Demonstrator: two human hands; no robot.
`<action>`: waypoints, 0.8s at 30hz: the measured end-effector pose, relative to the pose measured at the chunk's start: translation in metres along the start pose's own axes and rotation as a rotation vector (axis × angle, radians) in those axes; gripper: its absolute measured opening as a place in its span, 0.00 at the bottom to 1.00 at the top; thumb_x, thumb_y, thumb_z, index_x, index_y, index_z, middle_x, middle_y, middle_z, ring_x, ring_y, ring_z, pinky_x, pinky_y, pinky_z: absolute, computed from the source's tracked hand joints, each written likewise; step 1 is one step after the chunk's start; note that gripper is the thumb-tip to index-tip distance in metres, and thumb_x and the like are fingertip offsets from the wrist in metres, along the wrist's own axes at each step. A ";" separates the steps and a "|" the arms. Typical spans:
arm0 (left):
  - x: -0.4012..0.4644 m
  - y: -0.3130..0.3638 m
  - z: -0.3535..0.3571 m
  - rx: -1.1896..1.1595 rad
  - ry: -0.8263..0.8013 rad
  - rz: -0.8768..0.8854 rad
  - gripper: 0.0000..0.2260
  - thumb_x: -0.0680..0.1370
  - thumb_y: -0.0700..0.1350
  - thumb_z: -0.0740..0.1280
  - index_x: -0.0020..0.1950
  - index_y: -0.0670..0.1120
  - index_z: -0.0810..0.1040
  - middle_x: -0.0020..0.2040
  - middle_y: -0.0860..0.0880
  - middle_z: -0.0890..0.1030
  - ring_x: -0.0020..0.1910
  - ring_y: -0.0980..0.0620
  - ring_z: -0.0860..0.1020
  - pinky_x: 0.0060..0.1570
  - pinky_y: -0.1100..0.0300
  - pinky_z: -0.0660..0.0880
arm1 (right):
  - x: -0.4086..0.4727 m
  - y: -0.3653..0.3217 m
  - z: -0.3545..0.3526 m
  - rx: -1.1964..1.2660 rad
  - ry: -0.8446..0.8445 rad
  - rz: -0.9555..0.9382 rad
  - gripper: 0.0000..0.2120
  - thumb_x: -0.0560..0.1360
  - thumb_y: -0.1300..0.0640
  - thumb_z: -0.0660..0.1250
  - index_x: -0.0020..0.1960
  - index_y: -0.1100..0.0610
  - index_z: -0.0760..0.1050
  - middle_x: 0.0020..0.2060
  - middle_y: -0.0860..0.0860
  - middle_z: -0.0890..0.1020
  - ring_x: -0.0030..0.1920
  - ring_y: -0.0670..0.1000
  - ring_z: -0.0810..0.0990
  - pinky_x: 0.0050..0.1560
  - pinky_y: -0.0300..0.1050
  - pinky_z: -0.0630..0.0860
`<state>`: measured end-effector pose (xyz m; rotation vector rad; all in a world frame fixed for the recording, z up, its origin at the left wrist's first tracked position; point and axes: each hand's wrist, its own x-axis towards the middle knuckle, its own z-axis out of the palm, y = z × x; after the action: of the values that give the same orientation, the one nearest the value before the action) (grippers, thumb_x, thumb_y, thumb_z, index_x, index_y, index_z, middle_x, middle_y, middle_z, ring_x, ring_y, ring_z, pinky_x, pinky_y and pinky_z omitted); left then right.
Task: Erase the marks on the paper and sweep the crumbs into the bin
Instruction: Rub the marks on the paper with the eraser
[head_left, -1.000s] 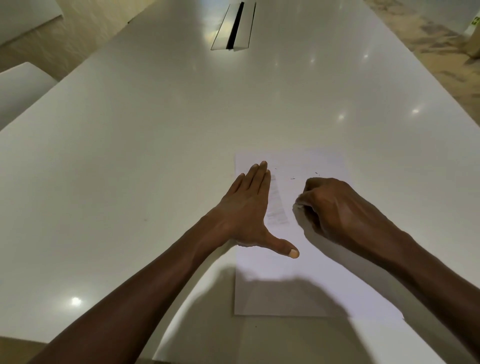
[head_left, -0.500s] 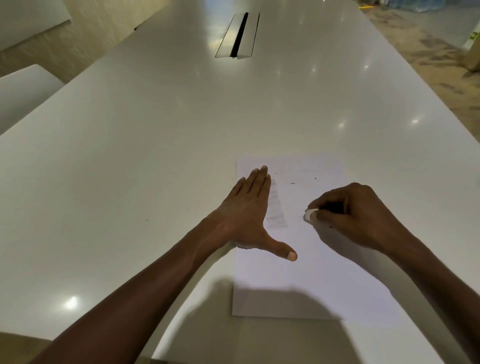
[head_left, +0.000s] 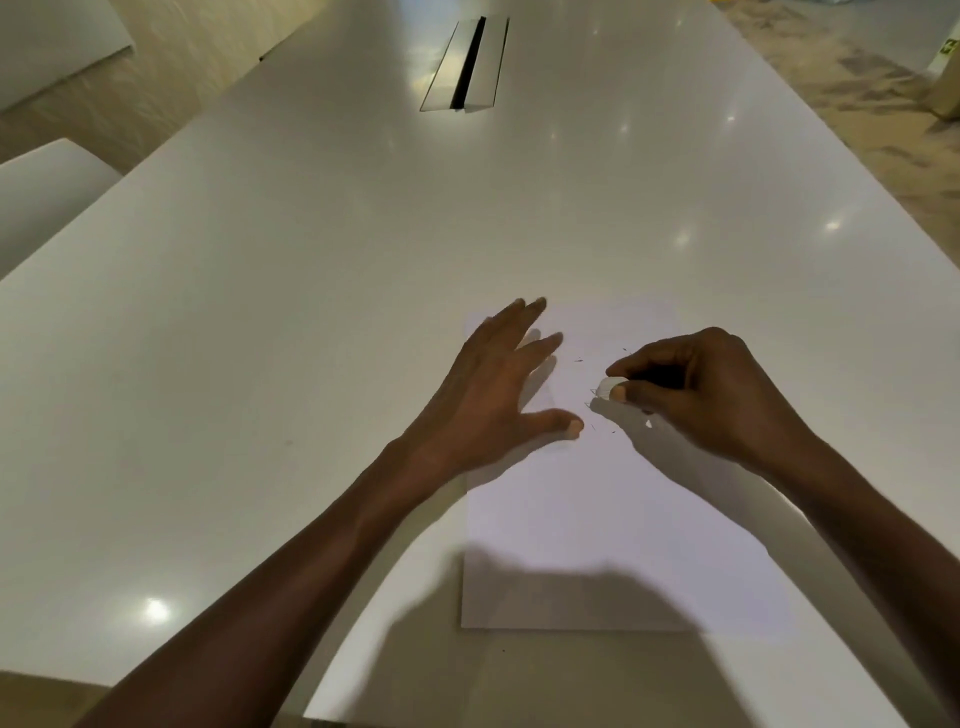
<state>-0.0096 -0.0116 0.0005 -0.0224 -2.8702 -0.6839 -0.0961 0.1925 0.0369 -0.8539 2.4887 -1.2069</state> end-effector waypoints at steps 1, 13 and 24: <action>0.001 0.001 0.000 -0.005 0.044 0.034 0.36 0.70 0.64 0.72 0.73 0.47 0.72 0.80 0.49 0.61 0.79 0.49 0.54 0.76 0.52 0.55 | 0.001 0.000 0.000 0.018 0.006 -0.005 0.04 0.72 0.61 0.74 0.43 0.52 0.86 0.26 0.42 0.82 0.29 0.43 0.78 0.33 0.29 0.71; 0.008 0.030 0.014 -0.086 0.267 0.061 0.06 0.72 0.50 0.72 0.46 0.53 0.87 0.66 0.55 0.78 0.65 0.57 0.66 0.57 0.63 0.56 | 0.002 -0.004 0.004 0.094 0.027 -0.028 0.03 0.71 0.59 0.74 0.41 0.53 0.86 0.27 0.49 0.82 0.30 0.51 0.80 0.30 0.32 0.70; 0.009 0.033 0.011 0.008 0.237 0.128 0.05 0.73 0.42 0.74 0.38 0.49 0.84 0.69 0.49 0.71 0.66 0.46 0.64 0.55 0.54 0.62 | 0.004 -0.002 -0.005 0.008 -0.032 -0.013 0.05 0.71 0.60 0.75 0.45 0.52 0.85 0.34 0.45 0.85 0.31 0.47 0.82 0.32 0.30 0.75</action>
<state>-0.0190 0.0226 0.0069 -0.1150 -2.6187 -0.6056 -0.1004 0.1922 0.0417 -0.8816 2.4546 -1.1971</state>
